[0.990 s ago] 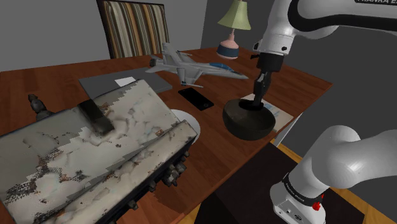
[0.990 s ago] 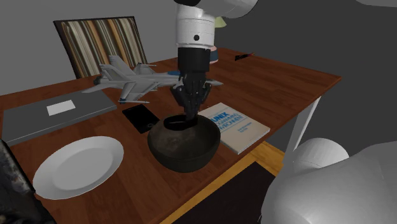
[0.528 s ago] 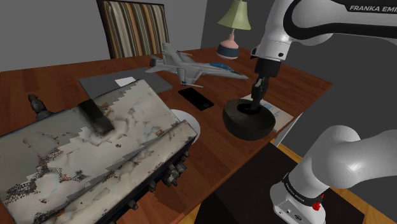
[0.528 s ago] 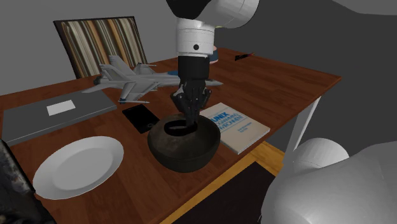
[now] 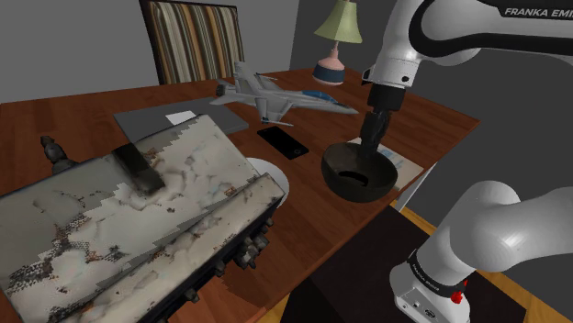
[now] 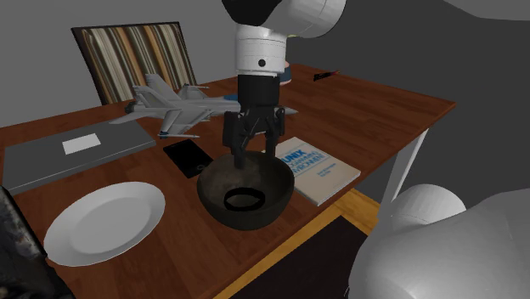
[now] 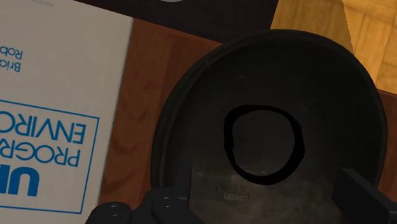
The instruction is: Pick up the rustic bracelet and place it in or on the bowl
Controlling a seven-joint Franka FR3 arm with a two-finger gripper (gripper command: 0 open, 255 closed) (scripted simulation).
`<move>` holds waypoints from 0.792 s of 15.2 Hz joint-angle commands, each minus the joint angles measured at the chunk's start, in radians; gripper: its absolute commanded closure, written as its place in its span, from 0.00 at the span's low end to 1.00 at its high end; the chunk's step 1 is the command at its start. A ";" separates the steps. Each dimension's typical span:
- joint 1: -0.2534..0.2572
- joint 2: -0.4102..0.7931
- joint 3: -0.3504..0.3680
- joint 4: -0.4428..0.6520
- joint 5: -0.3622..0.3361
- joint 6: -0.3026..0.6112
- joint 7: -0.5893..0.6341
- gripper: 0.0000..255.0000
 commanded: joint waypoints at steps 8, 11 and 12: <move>-0.004 0.044 -0.024 0.151 -0.017 -0.108 0.001 0.00; -0.004 0.045 -0.024 0.151 -0.017 -0.108 0.001 0.00; -0.004 0.045 -0.024 0.151 -0.017 -0.108 0.001 0.00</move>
